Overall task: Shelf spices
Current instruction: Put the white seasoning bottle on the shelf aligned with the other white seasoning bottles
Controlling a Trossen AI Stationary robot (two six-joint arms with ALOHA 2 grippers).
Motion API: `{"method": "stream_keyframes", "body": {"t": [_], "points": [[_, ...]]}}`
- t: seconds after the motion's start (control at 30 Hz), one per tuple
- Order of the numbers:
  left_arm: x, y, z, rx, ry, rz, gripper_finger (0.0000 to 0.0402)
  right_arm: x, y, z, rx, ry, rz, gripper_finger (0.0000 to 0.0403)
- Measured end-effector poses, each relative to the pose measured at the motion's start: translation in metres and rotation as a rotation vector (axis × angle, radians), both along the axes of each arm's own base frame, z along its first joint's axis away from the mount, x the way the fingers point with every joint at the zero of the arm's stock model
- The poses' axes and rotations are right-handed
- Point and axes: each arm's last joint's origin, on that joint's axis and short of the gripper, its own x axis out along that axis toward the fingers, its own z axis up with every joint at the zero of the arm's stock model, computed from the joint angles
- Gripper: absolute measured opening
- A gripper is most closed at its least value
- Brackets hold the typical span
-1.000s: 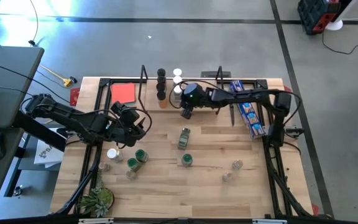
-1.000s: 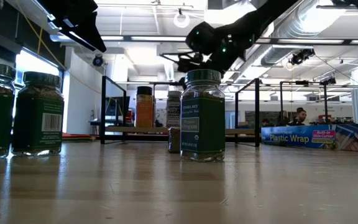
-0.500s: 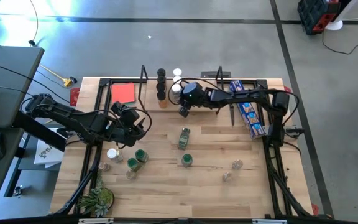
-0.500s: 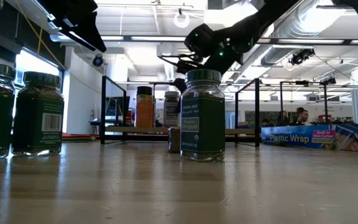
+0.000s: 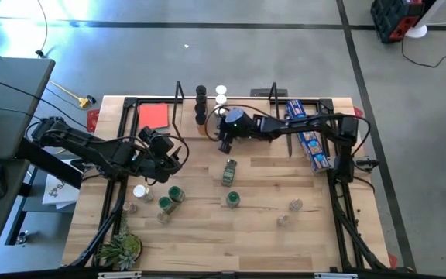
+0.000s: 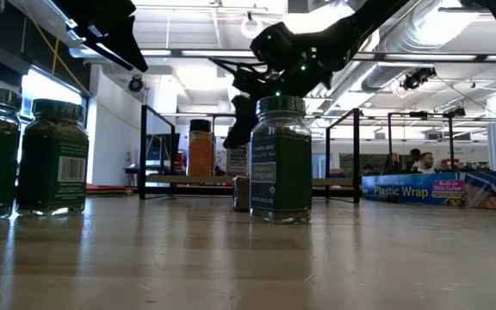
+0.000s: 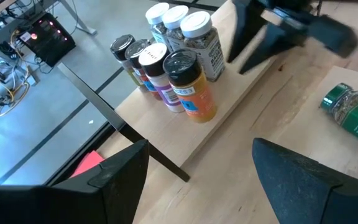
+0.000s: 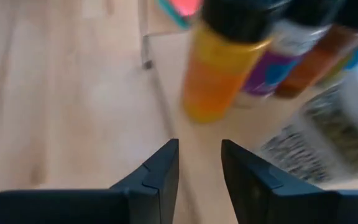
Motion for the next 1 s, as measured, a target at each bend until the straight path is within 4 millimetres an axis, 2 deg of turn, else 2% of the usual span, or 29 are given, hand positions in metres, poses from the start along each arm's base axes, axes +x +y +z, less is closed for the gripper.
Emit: {"method": "stream_keyframes", "body": {"t": [0.4,1.0], "points": [[0.0,0.0,0.0,0.0,0.001,0.0,0.028,0.0,-0.019,0.003,-0.033,-0.071,-0.107,0.0114],[0.0,0.0,0.0,0.0,0.001,-0.001,0.028,0.002,-0.024,0.01,-0.063,-0.153,-0.176,0.0114]]}}
